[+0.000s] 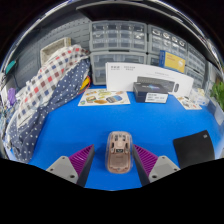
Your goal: Arrange mouse
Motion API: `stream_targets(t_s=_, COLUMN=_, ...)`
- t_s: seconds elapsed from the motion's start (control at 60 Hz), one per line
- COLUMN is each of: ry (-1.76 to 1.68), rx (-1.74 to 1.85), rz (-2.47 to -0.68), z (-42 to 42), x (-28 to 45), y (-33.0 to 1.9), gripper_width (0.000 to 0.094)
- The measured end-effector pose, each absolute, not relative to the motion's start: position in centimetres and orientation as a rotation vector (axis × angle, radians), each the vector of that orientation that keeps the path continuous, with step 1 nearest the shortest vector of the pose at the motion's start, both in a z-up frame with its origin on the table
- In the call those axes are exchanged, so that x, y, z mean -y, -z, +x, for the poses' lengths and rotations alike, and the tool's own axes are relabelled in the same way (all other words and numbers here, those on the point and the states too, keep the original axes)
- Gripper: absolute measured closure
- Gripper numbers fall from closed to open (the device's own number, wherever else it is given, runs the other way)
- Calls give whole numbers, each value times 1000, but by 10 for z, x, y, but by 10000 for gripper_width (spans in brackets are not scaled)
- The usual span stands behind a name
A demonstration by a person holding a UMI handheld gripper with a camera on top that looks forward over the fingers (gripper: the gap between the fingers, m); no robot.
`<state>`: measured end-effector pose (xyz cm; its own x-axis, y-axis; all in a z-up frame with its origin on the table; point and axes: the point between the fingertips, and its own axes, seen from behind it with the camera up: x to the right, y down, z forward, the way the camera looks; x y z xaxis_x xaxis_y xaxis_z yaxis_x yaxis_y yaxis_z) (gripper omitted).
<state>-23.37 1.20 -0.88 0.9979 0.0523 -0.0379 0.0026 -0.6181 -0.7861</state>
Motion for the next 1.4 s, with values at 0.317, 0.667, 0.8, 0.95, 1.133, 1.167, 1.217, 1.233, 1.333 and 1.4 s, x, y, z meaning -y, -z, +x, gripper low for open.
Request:
stream_targets(t_s=0.317, ry=-47, rx=13, rz=-2262, z=-230, x=-31, y=9, gripper_width=454)
stream_targets(t_s=0.667, ry=-106, rx=69, rz=-2290, z=-226, x=-36, y=-2, gripper_width=609)
stream_targets(t_s=0.8, ry=-120, rx=123, rz=-2160, z=-194, x=-41, y=-79, gripper_width=609)
stream_targets(t_s=0.95, ry=-113, rx=116, rz=-2008, z=-122, x=-36, y=-172, gripper_width=608)
stream_targets(t_s=1.133, ry=-42, rx=92, rz=-1964, z=-10, x=-14, y=-208, gripper_width=609)
stream_targets(t_s=1.167, ry=-32, rx=79, rz=-1969, z=10, x=-10, y=-205, gripper_width=608)
stream_targets(t_s=1.217, ry=-30, rx=42, rz=-1982, z=36, x=-2, y=-195, gripper_width=609)
stream_targets(t_s=1.233, ry=-33, rx=31, rz=-1990, z=44, x=1, y=-190, gripper_width=609)
stream_targets(t_s=1.333, ry=-33, rx=-20, rz=-2064, z=81, x=15, y=-143, gripper_width=608)
stream_targets(t_s=1.4, ry=-14, rx=-26, rz=-2128, z=96, x=25, y=-106, gripper_width=609)
